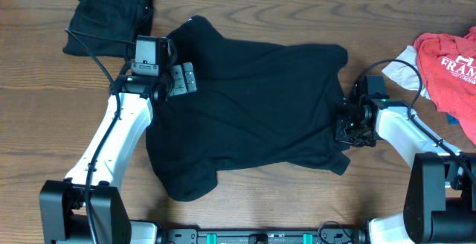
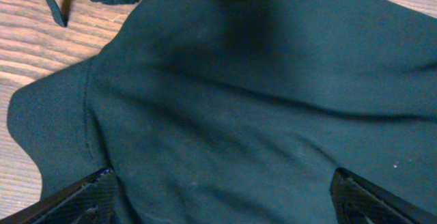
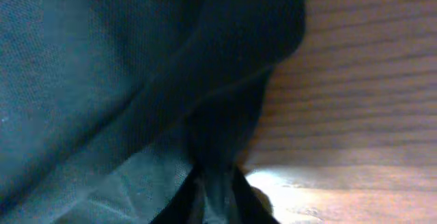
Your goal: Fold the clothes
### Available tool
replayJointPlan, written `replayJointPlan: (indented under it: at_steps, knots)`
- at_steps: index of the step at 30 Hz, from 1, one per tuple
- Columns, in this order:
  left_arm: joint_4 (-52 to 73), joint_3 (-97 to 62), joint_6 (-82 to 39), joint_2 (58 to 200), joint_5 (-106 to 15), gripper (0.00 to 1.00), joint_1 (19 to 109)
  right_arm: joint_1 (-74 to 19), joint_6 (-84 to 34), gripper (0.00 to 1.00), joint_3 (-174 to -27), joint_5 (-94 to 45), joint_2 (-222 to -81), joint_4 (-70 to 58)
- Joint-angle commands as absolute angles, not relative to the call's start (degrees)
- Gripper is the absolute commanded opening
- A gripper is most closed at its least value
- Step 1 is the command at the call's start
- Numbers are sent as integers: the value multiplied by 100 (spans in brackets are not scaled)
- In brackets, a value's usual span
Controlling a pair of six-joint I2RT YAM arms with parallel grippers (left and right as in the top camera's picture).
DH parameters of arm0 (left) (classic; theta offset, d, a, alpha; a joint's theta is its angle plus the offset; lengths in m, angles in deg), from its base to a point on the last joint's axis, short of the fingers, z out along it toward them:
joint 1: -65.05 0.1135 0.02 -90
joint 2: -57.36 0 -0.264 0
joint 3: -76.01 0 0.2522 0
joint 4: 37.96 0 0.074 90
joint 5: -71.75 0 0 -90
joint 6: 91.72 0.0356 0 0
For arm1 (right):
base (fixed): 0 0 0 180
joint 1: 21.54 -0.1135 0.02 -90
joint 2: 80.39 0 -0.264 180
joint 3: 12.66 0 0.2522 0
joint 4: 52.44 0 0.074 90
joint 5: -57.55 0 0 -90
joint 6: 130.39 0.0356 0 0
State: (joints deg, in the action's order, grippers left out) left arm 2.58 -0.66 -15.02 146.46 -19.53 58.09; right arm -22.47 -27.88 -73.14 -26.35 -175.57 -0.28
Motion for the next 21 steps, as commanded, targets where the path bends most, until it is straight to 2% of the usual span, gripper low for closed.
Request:
replayJointPlan:
  at_steps: [1,4,10,21]
  knots:
    - [278,-42,-1511,14705,-1926,100,5796,-2302,-2537,4,-6648,-2711,-18177,140]
    - [276,-42,-1511,14705,-1926,100,5796,-2264,-2323,1,-6650,-2711,-18175,142]
    - [276,-42,-1511,14705,-1929,100,5796,-2258,-2194,1,-6781,-2711,-18175,509]
    - [276,-42,-1511,14705,-1926,100,5796,-2258,-1844,1,-7963,-3054,-18138,2514]
